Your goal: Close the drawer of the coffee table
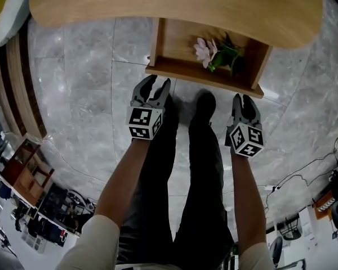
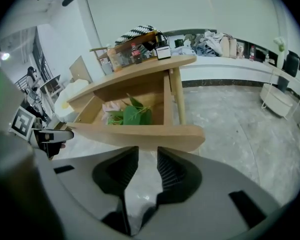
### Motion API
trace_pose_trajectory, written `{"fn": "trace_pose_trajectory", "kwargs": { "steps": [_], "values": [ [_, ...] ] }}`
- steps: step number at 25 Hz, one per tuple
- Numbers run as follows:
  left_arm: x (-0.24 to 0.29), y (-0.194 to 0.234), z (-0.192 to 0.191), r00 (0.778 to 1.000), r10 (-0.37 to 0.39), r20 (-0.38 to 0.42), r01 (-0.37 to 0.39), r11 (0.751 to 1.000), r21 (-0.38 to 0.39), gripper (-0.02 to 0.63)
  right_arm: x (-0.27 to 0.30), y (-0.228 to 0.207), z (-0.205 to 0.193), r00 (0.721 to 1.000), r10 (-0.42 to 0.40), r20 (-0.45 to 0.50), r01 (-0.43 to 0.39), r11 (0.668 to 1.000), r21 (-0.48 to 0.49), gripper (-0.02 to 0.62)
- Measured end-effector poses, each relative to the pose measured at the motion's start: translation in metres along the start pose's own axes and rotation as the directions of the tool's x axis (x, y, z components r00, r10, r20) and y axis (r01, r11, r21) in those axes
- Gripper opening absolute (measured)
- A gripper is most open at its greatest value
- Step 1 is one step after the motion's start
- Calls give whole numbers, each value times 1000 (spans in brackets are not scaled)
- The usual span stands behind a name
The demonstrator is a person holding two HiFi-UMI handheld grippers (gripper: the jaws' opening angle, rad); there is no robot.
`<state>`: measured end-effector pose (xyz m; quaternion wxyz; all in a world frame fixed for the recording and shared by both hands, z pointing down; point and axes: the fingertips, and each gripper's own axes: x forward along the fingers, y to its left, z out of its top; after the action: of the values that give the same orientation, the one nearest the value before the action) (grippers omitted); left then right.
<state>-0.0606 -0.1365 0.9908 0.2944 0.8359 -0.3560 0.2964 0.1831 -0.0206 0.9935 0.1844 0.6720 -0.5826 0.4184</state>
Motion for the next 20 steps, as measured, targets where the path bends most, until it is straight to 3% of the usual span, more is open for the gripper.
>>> {"fn": "trace_pose_trajectory", "kwargs": {
  "steps": [13,20],
  "values": [
    [7,2,8,998,57,16,-55,996,-71,192,7,0,8,999,-44,5,44,997,61,176],
    [6,1,10,999,31,43,-28,997,-70,193,6,-1,12,998,-55,26,53,995,85,178]
  ]
}}
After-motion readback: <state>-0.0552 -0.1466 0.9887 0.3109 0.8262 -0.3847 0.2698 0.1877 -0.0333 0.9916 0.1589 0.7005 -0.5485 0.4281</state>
